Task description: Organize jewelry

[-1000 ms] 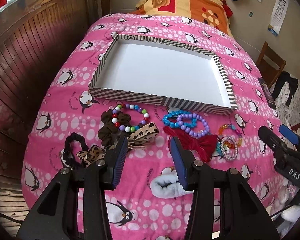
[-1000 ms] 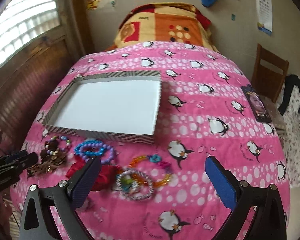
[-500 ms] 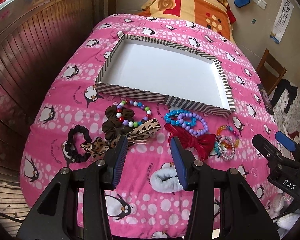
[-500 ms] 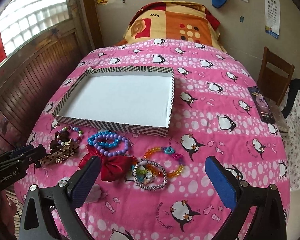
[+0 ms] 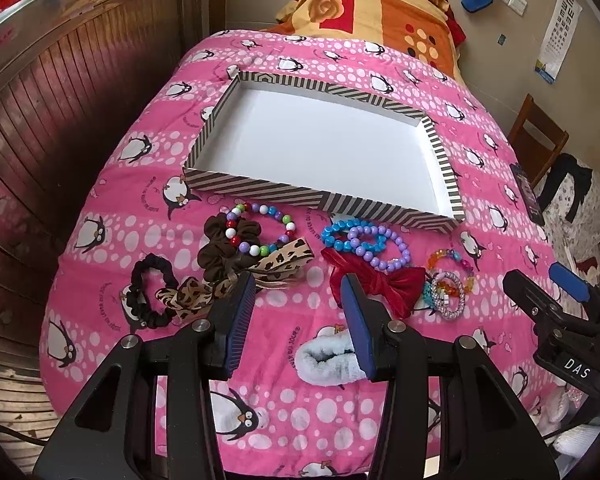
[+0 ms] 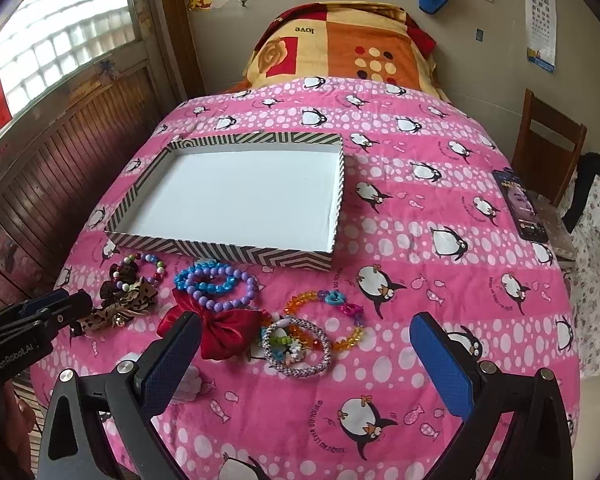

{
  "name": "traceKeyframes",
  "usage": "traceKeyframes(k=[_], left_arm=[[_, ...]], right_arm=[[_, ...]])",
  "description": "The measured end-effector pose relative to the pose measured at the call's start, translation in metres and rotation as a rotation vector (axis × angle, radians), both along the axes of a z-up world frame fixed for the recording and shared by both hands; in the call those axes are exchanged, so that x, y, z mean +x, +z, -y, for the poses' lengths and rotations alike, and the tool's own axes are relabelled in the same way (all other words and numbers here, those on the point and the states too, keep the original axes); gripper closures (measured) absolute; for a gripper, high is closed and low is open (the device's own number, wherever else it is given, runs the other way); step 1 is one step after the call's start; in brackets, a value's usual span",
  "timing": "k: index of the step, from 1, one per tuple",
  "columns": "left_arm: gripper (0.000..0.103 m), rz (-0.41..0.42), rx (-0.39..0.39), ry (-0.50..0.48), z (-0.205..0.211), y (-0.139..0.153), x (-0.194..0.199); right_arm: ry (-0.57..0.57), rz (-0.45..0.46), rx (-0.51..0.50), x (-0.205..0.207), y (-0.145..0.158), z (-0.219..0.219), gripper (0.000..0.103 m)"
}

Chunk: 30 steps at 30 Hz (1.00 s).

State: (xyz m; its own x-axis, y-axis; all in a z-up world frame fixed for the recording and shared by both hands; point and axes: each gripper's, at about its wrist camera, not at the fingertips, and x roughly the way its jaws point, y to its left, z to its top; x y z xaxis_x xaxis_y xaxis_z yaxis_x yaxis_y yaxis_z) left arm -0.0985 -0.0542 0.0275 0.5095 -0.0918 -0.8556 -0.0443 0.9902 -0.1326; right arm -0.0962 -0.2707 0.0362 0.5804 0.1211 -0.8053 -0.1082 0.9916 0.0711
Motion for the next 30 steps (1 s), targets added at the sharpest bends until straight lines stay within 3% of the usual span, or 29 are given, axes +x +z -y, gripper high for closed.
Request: traceKeyframes(k=[20,30], left_arm=[[0.059,-0.016,0.049,-0.003,0.0023,-0.0053,0.0079],[0.059,-0.019,0.055,-0.001,0.0022,-0.0073,0.0081]], right_arm=[[0.013,-0.044,0.029,0.0004,-0.0069,-0.0009,0.000],[0.028,-0.021,0.017,-0.0012,-0.0038,-0.0059,0.000]])
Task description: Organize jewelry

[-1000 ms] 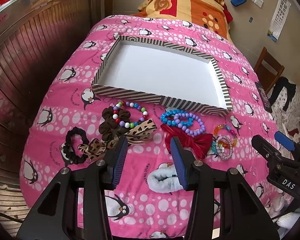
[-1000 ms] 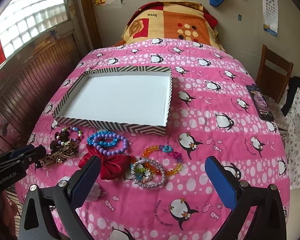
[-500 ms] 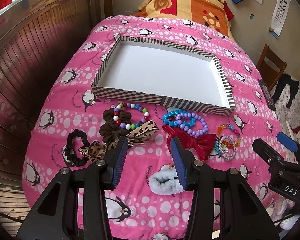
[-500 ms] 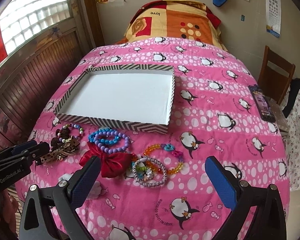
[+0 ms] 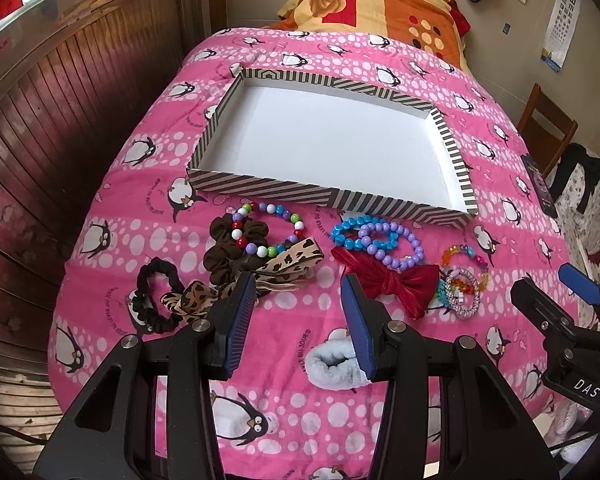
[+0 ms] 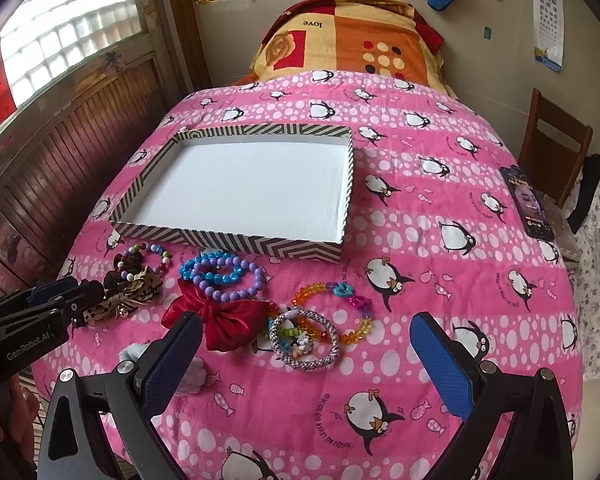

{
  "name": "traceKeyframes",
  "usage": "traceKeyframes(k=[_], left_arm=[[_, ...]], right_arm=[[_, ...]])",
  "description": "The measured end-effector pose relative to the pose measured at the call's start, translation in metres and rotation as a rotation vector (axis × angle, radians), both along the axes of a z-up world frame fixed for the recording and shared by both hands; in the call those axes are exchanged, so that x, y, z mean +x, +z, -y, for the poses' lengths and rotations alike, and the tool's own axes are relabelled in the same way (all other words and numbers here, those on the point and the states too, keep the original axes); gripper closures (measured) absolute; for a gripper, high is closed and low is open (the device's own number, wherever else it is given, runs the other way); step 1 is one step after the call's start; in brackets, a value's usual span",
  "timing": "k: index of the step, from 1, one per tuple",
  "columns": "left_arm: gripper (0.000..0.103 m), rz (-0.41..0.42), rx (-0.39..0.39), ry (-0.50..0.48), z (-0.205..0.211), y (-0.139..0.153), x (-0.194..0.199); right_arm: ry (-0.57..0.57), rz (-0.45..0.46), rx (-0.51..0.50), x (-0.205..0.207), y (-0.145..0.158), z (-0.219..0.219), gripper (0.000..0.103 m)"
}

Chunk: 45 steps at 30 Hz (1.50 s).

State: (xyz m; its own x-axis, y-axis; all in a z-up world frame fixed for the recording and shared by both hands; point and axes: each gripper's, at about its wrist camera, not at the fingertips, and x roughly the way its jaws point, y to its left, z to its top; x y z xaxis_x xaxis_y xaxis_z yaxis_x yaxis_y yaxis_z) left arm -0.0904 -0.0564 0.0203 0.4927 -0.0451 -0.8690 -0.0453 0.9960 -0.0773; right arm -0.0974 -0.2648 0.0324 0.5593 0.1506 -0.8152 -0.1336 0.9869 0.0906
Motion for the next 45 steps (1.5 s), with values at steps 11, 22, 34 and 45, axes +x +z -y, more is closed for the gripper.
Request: traceKeyframes(k=[11,22,34,45], left_arm=[[0.059,-0.006,-0.009,0.012,-0.011,0.000,-0.001],[0.059,-0.051,-0.101,0.140,-0.065,-0.003,-0.005],[0.057,-0.083,-0.155,0.260,-0.114,-0.008,0.001],[0.053,-0.128,-0.098,0.062,-0.081,-0.024,0.051]], right_arm=[[0.026,-0.011,0.028,-0.002,-0.004,-0.006,0.000],[0.010,-0.028,0.043,-0.003,-0.012,0.003,0.003],[0.060,-0.062,0.101,0.013,-0.024,-0.004,0.026],[0.134,-0.095,0.180,0.046,-0.039,-0.026,0.056]])
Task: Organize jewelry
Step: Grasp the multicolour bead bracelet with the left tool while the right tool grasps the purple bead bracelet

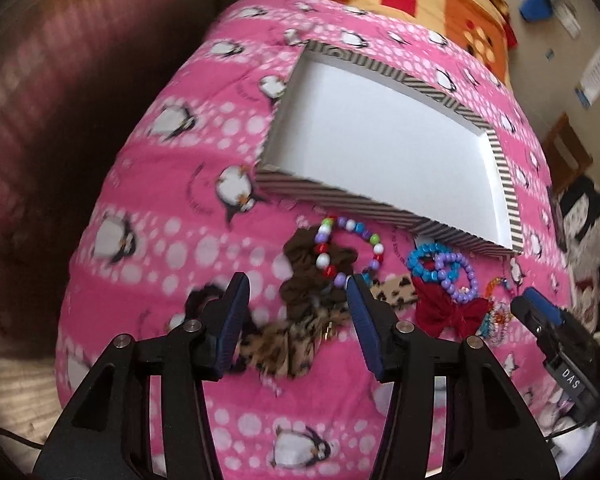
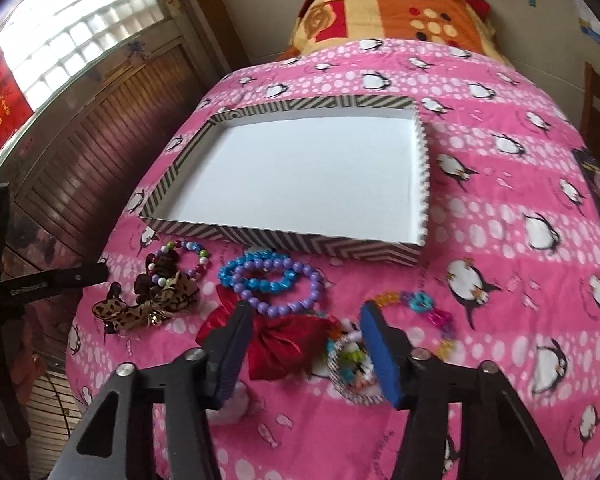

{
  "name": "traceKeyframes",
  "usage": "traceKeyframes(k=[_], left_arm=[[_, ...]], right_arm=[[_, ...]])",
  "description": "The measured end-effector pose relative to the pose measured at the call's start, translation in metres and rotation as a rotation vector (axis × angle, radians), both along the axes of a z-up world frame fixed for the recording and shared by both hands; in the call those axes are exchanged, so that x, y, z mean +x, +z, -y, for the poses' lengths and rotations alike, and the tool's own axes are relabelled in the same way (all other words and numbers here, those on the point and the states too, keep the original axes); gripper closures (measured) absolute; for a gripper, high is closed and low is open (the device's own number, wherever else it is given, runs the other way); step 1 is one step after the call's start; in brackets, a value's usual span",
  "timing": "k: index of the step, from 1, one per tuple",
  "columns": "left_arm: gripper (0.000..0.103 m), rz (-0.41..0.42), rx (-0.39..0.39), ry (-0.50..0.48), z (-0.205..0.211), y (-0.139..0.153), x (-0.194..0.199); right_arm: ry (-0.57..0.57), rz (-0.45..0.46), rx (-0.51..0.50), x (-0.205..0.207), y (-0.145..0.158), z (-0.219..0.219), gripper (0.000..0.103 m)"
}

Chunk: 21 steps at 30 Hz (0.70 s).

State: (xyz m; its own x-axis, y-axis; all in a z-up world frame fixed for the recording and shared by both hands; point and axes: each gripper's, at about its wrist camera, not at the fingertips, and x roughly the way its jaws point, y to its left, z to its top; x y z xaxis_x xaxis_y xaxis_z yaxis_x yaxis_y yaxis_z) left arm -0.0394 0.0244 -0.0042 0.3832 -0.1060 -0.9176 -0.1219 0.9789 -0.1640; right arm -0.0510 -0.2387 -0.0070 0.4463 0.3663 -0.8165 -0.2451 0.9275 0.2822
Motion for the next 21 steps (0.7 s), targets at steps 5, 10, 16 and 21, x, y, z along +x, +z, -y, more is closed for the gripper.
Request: traceKeyframes(k=[5,10,16,21], left_arm=[[0.053,-0.035,0.017,-0.110,0.013,-0.017,0.029],[0.053,-0.053,0.043,-0.180,0.020,-0.031,0.050],[0.053,-0.101,0.051,-0.240,0.026,-0.051,0.068],[0.060,-0.121,0.046,-0.274,0.031,-0.061,0.072]], right_arm=[[0.019,-0.026,-0.039,0.018,-0.017,-0.012,0.065],[0.008,-0.059,-0.076,0.030,-0.036,-0.017,0.069],[-0.001,-0.091,-0.097,0.037,-0.050,-0.022,0.069],[-0.013,-0.099,-0.097,0.041,-0.057,-0.024,0.069]])
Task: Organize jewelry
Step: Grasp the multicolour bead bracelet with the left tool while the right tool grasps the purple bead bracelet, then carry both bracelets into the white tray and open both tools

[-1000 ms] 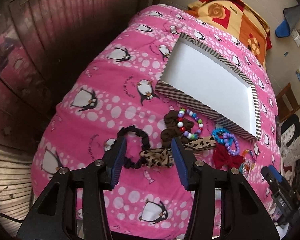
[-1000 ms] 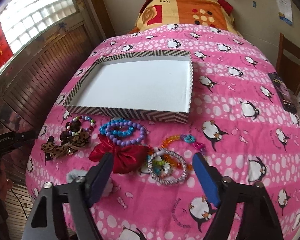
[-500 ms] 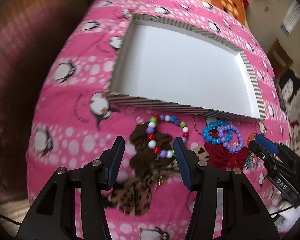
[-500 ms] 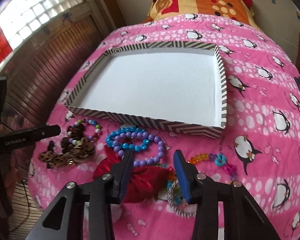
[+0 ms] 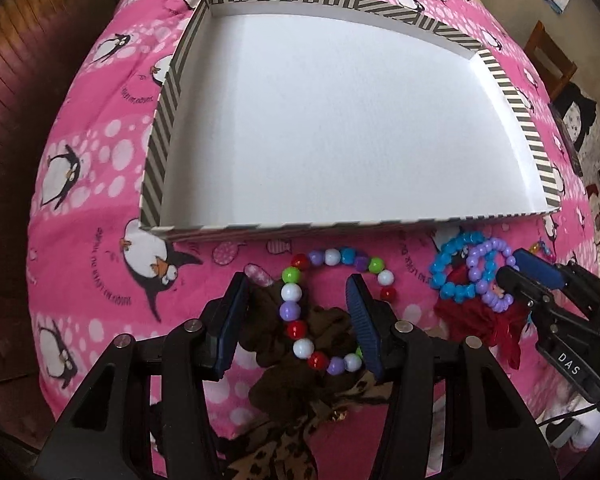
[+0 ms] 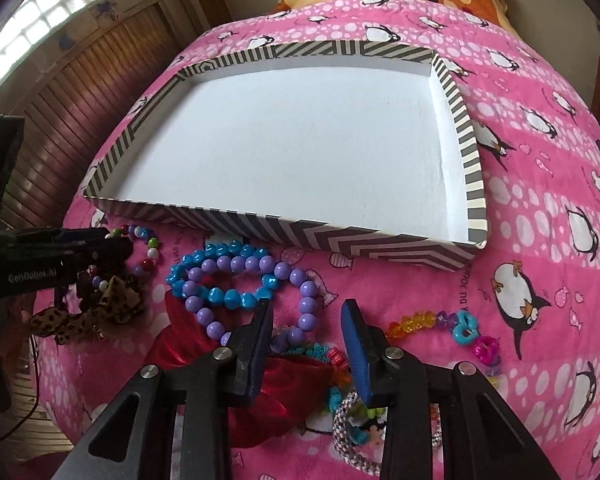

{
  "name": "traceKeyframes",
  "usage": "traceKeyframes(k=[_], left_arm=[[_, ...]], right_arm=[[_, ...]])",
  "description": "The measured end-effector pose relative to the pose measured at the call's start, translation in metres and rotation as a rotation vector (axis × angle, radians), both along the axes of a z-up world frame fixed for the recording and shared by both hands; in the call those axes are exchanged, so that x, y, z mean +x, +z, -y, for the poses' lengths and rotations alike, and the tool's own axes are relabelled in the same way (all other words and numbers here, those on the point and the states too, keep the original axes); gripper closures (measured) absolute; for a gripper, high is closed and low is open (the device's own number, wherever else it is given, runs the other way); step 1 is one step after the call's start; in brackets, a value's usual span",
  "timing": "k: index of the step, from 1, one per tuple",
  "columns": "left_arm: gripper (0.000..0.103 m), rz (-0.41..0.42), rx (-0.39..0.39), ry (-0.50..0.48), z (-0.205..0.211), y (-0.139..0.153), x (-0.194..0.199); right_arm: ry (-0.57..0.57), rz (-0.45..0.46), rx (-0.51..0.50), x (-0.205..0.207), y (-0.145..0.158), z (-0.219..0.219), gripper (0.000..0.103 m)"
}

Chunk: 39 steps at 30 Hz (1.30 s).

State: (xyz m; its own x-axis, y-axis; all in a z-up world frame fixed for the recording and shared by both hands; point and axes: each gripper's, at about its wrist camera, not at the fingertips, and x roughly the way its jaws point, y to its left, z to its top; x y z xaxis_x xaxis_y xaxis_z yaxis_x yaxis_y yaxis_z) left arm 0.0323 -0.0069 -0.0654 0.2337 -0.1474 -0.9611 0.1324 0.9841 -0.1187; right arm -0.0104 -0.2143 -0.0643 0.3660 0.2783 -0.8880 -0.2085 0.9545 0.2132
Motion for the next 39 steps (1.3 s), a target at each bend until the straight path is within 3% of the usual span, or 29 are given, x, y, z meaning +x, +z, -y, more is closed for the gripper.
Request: traceKeyframes(k=[2,3,7,18,26,34,39], left_arm=[[0.075,0.008,-0.004,0.010,-0.002,-0.001,0.004],[0.087,0.011,0.001,0.016,-0.003,-0.002,0.008],[0.092,0.013,-0.002,0.010,-0.003,-0.002,0.009],[0.095,0.121,-0.106,0.026,-0.011,0.063,-0.017],[0.095,0.207,-0.102,0.039,-0.008,0.108,-0.027],[0.095,0.259,-0.091,0.054,-0.011,0.127,-0.015],[0.095,0.266,-0.076,0.051,-0.005,0.121,0.009]], right_arm=[[-0.005,0.008,0.006,0.001,-0.002,0.001,0.070],[-0.005,0.011,0.012,0.002,-0.003,0.001,0.079],[0.002,0.021,0.012,0.002,-0.002,0.001,0.095],[0.017,0.129,0.088,-0.015,0.053,0.011,0.095],[0.051,0.223,0.111,-0.017,0.093,0.009,0.095],[0.093,0.269,0.127,0.001,0.120,-0.001,0.095],[0.127,0.258,0.109,0.025,0.116,-0.021,0.095]])
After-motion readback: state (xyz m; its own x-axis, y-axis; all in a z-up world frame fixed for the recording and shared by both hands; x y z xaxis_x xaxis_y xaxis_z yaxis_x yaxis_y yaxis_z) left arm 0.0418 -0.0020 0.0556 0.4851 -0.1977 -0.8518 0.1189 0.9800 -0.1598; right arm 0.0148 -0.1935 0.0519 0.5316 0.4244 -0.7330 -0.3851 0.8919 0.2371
